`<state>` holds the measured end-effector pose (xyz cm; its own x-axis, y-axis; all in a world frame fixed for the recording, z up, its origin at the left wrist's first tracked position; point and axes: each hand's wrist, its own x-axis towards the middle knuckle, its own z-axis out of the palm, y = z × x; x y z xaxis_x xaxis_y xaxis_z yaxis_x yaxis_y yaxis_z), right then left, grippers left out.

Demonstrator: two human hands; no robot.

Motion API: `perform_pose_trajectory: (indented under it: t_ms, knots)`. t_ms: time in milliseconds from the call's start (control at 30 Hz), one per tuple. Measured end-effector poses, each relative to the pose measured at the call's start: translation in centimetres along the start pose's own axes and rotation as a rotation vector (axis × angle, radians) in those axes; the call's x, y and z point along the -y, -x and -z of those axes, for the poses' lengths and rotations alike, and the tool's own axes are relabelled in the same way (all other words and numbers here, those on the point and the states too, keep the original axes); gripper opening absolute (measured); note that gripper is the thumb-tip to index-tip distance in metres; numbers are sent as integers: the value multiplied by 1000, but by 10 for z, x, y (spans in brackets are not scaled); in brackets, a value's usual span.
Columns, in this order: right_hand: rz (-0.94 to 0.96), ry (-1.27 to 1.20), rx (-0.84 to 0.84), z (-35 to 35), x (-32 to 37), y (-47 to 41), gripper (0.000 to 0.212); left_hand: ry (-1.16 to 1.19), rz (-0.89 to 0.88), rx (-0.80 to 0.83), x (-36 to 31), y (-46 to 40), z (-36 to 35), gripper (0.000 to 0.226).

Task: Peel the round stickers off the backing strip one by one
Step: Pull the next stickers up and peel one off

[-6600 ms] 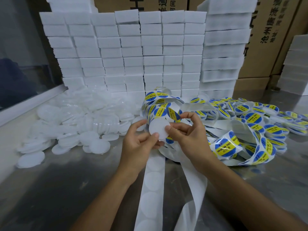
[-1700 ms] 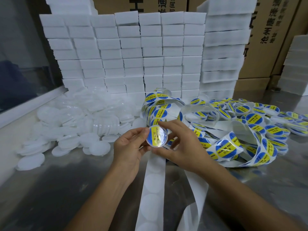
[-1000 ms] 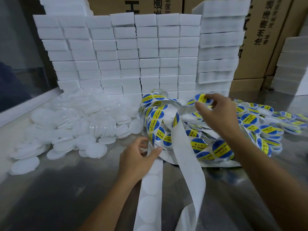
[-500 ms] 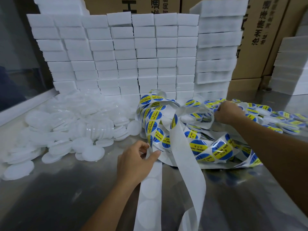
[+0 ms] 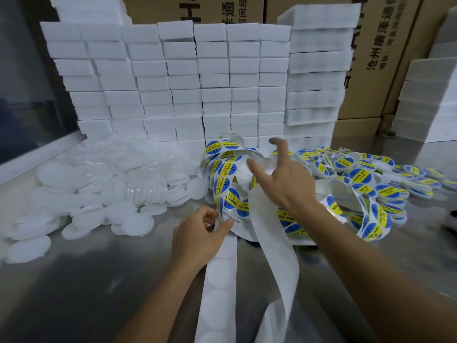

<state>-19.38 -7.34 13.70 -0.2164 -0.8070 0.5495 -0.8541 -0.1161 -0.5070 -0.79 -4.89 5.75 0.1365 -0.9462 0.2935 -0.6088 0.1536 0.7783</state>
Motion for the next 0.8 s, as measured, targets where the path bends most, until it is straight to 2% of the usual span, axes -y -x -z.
perform_pose_trajectory:
  t_ms: [100,167,333,433,500,567,633,733,800]
  knots:
    - [-55,-139,139,-9,3,9,56,12,-6,-1,1,0,0,30]
    - [-49,-263,125,-12,2,12,46,10,-10,-2,1,0,0,30]
    - [11,-424,124,-13,0,21,38,0,-18,11,-1,0,0,32]
    - [41,-448,100,-10,7,25,41,54,-30,-38,-3,2,2,31]
    - [73,-583,108,-5,15,31,46,121,-98,-116,-6,5,5,25]
    - [96,-761,176,-1,21,37,53,217,-186,-144,-10,9,8,18]
    - [102,-901,288,1,24,43,66,368,-188,-86,-16,14,10,21]
    - [117,-1003,437,1,23,50,80,777,24,66,-29,17,16,26]
    - [124,-968,464,0,21,51,82,911,103,147,-33,15,22,29]
